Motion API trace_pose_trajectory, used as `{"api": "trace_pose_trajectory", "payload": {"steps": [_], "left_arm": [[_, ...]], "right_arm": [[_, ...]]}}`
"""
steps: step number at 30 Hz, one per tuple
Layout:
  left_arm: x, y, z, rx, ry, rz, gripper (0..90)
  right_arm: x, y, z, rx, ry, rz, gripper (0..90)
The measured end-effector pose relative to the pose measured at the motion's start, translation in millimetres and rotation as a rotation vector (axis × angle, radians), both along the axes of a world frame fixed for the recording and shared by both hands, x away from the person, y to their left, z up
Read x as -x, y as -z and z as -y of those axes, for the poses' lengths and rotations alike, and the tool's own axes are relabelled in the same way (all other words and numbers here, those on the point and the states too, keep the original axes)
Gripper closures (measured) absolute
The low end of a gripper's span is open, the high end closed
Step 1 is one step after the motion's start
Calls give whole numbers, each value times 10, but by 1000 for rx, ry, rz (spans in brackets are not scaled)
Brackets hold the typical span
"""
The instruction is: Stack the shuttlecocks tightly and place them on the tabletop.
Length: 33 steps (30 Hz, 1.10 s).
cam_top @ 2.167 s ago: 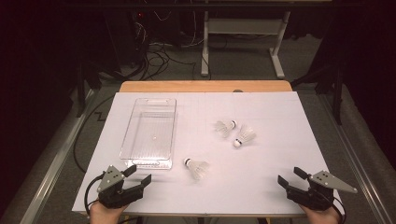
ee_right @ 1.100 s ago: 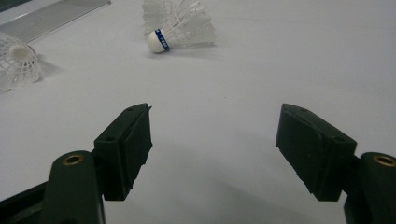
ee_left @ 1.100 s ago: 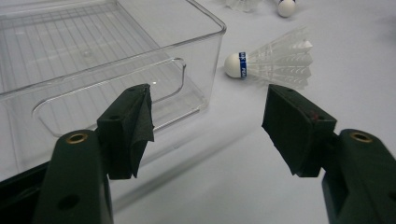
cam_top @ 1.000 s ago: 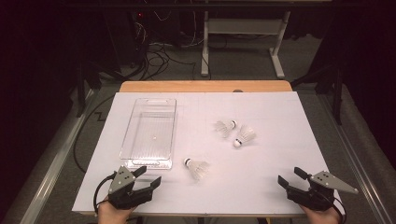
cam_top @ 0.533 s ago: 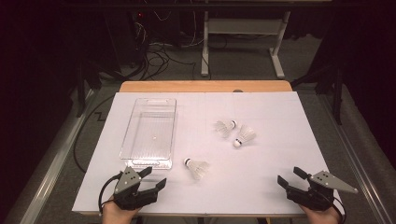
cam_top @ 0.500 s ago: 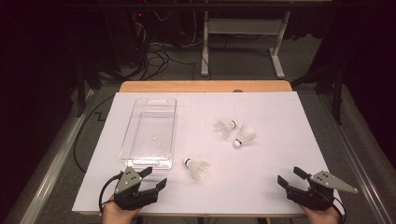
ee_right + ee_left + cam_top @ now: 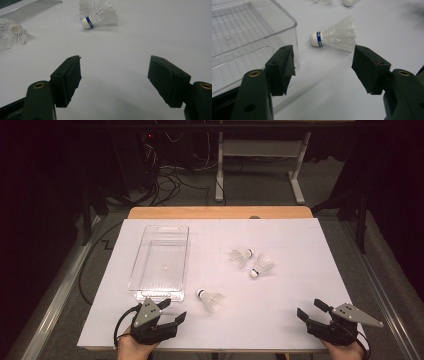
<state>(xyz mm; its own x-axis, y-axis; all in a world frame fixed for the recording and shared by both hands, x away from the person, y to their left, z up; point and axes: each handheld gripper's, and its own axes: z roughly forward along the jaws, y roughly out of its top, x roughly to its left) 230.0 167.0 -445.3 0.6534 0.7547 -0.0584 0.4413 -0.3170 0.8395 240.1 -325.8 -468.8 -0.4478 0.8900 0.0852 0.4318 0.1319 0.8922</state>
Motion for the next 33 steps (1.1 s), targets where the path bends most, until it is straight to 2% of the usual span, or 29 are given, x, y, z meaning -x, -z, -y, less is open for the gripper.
{"api": "trace_pose_trajectory", "payload": {"steps": [8,16,20,23,33], "left_arm": [[-40,6,97,14,21,-16,352],[-97,6,207,8,44,-32,351],[-135,-12,271,3,59,-63,367],[-154,-20,324,-4,64,-67,372],[-242,-40,450,-4,81,-118,387]], "right_arm": [[3,-2,6,-9,-2,1,271],[5,-2,9,-12,-2,1,270],[6,-2,10,-14,-3,2,270],[7,-2,12,-15,-3,1,270],[12,-5,13,-17,-5,4,270]]}}
